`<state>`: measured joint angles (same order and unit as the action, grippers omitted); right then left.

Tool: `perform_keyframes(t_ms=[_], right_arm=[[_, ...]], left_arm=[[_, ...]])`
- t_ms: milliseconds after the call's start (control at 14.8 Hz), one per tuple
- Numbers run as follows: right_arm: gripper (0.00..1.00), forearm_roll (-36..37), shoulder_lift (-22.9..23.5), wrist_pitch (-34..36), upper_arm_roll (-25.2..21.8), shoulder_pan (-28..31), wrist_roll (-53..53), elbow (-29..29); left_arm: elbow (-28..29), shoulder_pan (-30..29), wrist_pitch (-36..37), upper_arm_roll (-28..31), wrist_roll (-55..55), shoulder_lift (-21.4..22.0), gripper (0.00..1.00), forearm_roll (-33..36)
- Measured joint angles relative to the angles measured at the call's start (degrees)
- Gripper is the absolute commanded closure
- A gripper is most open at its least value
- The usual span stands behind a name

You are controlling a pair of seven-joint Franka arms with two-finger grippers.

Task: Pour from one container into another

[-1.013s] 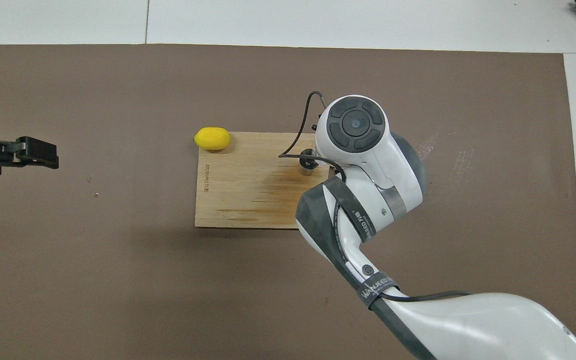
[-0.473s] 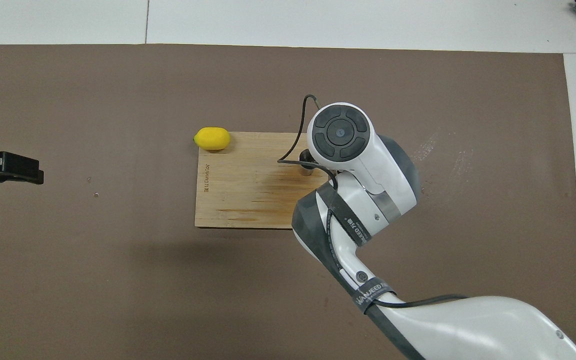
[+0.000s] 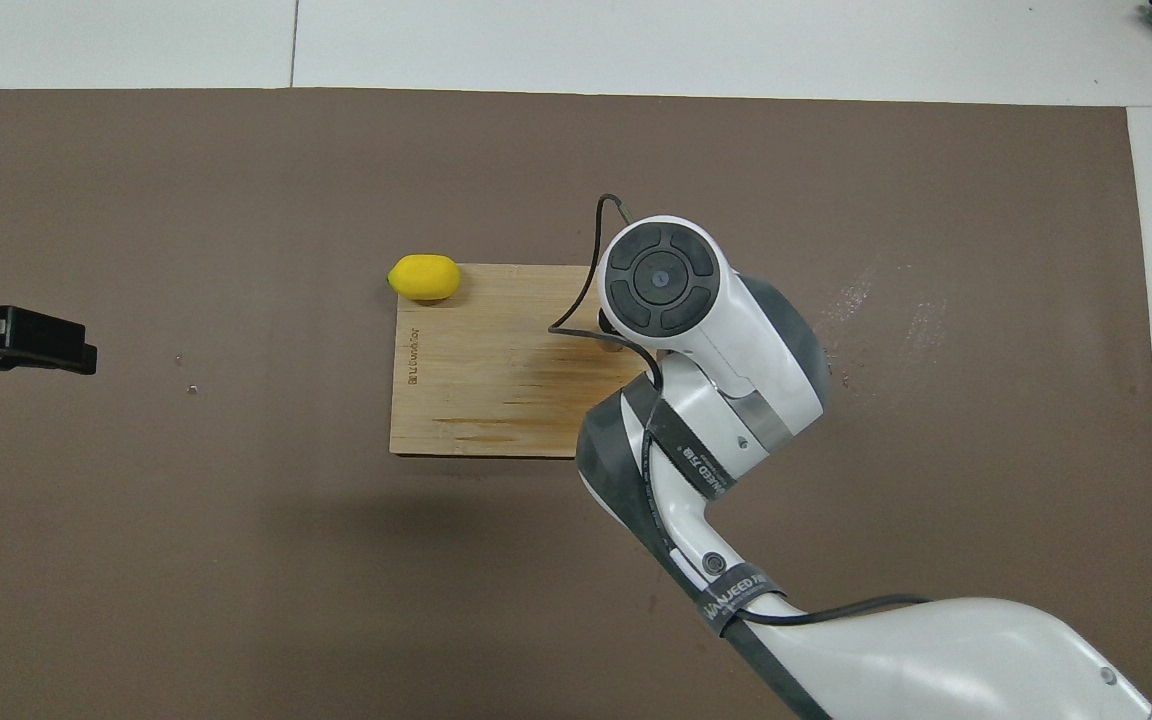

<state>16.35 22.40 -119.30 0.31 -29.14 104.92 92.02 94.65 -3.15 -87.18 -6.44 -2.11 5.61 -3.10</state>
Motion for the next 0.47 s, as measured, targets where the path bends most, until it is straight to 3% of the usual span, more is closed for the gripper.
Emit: perform_keyframes(t_ms=[473], right_arm=[[0.96, 1.04, 0.0, 0.32, 0.0, -0.01, 0.0, -0.14]], left_arm=[[3.56, 0.02, 0.04, -0.85, -0.03, 2.41, 0.0, -0.01]])
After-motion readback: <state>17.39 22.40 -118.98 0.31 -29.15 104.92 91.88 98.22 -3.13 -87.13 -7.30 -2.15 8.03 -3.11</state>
